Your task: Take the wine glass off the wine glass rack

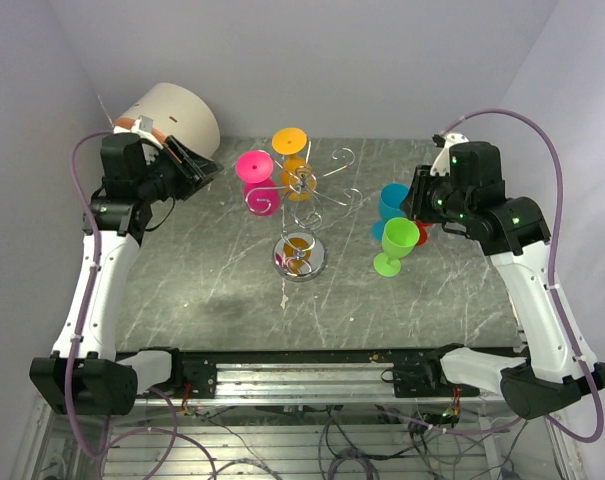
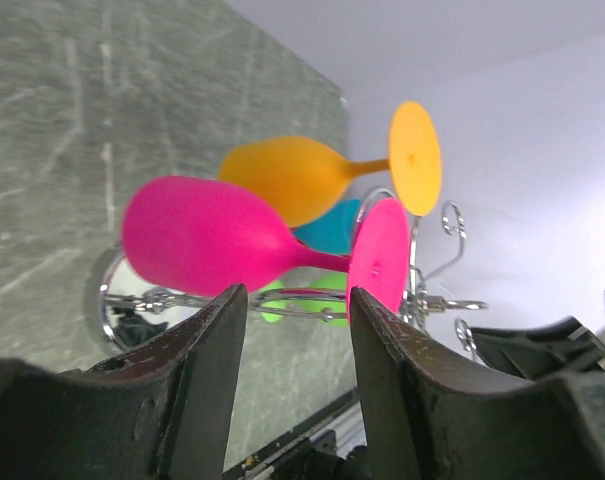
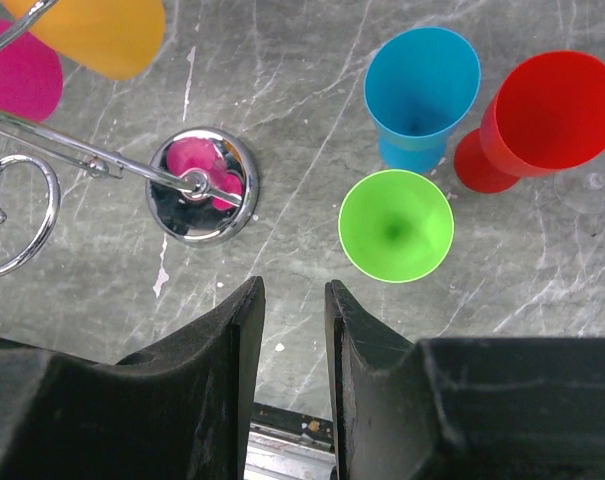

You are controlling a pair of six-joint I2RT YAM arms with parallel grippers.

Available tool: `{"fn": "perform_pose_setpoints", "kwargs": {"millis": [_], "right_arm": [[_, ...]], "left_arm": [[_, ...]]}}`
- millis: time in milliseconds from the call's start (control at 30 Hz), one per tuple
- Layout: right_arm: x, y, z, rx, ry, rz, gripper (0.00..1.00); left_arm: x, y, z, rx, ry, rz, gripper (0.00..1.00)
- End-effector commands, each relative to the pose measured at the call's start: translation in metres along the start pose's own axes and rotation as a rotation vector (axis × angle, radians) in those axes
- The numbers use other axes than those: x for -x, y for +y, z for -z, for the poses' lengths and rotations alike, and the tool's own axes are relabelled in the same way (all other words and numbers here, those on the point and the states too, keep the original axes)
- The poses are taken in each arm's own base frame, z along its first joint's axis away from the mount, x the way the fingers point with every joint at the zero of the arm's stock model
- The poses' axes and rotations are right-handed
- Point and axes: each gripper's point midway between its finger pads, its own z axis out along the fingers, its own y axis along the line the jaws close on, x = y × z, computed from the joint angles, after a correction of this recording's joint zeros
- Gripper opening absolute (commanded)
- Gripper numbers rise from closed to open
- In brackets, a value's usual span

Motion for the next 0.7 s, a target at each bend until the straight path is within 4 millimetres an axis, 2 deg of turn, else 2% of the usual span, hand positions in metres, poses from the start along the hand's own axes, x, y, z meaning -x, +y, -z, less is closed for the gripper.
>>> {"fn": "perform_pose_setpoints", "kwargs": {"millis": [0,300,667], "right_arm": [[-0.002,0.001,-0.001,0.016,-0.007,0.009,0.31],[-0.002,0.003,-0.004,0.028,-0.009,0.006,0.30],[-0.002,0.006,-0.006,0.043,-0.011,0.002,0.30]], "left_arm": [[0.001,-0.052,0.006,-0.287,0.017,-0.018,0.55],[-0.002,-0.053,0.007,-0.331,0.010,-0.011,0.54],[-0.016,-0.037,-0.005,-0.312,0.087,-0.015,0.49]]}}
